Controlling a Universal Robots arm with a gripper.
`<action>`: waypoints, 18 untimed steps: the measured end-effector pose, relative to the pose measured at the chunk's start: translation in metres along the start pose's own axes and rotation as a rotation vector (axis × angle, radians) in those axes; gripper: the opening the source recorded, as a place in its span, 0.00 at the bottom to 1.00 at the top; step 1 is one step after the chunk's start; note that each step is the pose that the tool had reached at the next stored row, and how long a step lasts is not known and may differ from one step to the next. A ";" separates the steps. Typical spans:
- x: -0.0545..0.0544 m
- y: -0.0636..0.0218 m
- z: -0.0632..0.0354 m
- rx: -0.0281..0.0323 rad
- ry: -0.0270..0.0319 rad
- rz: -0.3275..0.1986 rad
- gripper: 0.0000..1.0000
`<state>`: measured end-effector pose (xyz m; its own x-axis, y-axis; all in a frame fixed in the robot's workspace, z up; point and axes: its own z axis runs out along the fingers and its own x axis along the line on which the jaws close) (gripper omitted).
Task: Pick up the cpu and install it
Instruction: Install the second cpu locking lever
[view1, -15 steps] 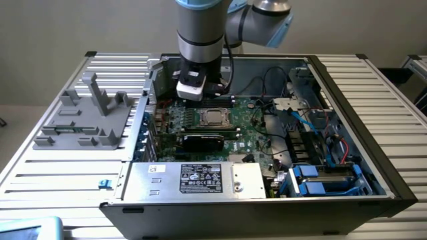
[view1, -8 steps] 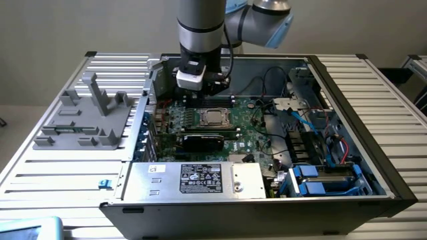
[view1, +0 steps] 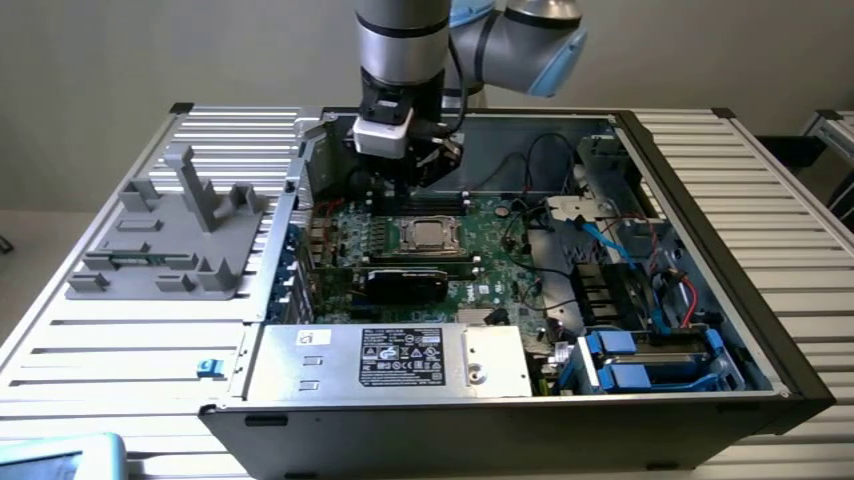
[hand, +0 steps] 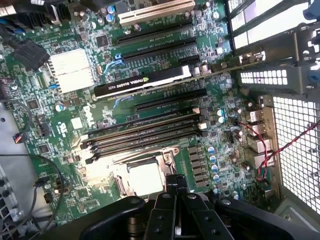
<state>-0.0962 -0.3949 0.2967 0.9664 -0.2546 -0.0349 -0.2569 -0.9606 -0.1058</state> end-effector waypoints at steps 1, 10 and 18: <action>0.000 -0.0012 -0.0007 -0.0122 0.0033 0.000 0.11; 0.014 -0.0119 -0.0097 -0.0653 0.0175 0.000 0.11; 0.018 -0.0237 -0.0114 -0.0865 0.0232 0.000 0.11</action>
<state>-0.0728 -0.3779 0.3099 0.9664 -0.2566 -0.0118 -0.2568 -0.9663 -0.0196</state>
